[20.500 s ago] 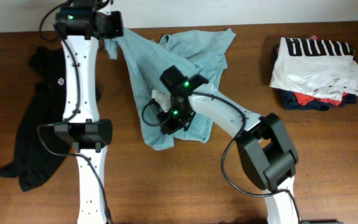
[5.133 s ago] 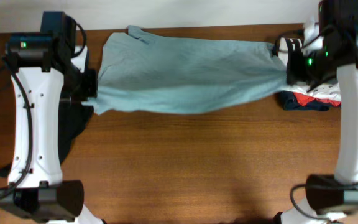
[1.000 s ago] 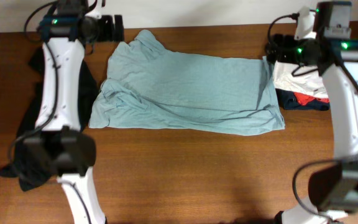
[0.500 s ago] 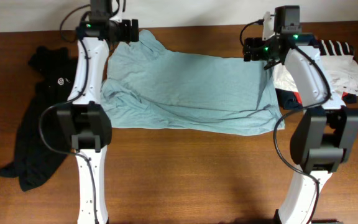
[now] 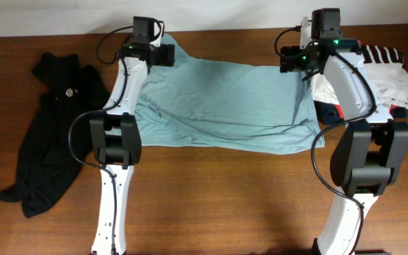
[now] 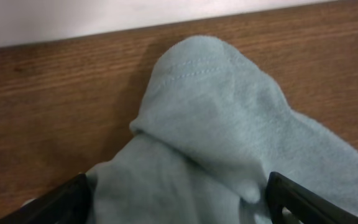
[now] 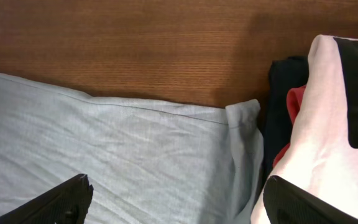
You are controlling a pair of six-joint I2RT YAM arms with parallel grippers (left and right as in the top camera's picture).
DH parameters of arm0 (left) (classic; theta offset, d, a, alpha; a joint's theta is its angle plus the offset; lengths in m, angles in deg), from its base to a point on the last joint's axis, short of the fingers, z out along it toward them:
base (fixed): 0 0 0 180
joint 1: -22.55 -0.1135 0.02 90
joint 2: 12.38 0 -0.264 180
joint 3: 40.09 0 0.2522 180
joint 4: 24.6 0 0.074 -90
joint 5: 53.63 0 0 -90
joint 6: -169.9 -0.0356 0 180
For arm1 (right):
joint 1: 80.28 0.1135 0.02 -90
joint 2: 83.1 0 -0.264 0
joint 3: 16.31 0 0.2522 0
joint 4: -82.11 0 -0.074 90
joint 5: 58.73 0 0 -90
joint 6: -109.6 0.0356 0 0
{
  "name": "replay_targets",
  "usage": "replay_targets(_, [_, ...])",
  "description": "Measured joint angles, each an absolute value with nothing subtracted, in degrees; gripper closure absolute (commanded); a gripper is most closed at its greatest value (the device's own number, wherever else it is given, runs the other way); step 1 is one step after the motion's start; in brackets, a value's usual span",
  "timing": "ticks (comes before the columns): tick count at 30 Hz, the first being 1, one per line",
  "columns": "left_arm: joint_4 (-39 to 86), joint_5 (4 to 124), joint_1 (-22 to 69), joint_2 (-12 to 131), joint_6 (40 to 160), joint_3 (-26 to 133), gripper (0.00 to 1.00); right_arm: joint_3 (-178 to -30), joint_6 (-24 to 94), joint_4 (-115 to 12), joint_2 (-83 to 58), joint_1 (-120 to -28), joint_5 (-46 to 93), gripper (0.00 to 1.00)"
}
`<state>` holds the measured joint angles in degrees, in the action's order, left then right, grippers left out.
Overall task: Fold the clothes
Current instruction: 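Move both grippers to the t-shirt's far corners and grasp them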
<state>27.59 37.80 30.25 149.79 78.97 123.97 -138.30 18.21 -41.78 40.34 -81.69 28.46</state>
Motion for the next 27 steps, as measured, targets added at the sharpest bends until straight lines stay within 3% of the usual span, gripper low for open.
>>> replay_targets(16, [53.23, 34.92, 29.86, 147.66, 81.40, 127.25, 0.16, -138.30, 17.84, -41.56, 40.34, -81.69, 28.92, 0.04])
replay_targets(23, [58.06, 33.69, 29.77, 146.99, 84.09, 127.34, 0.15, -138.30, 17.86, -41.28, 40.34, -81.69, 29.14, 0.04])
replay_targets(25, [57.91, 33.41, 29.77, 146.90, 84.09, 127.34, 0.13, -138.30, 17.73, -41.43, 40.34, -81.69, 29.34, 0.04])
replay_targets(27, [57.14, 32.89, 29.77, 146.81, 83.94, 127.36, 0.05, -138.30, 17.38, -42.00, 40.34, -81.69, 29.45, 0.04])
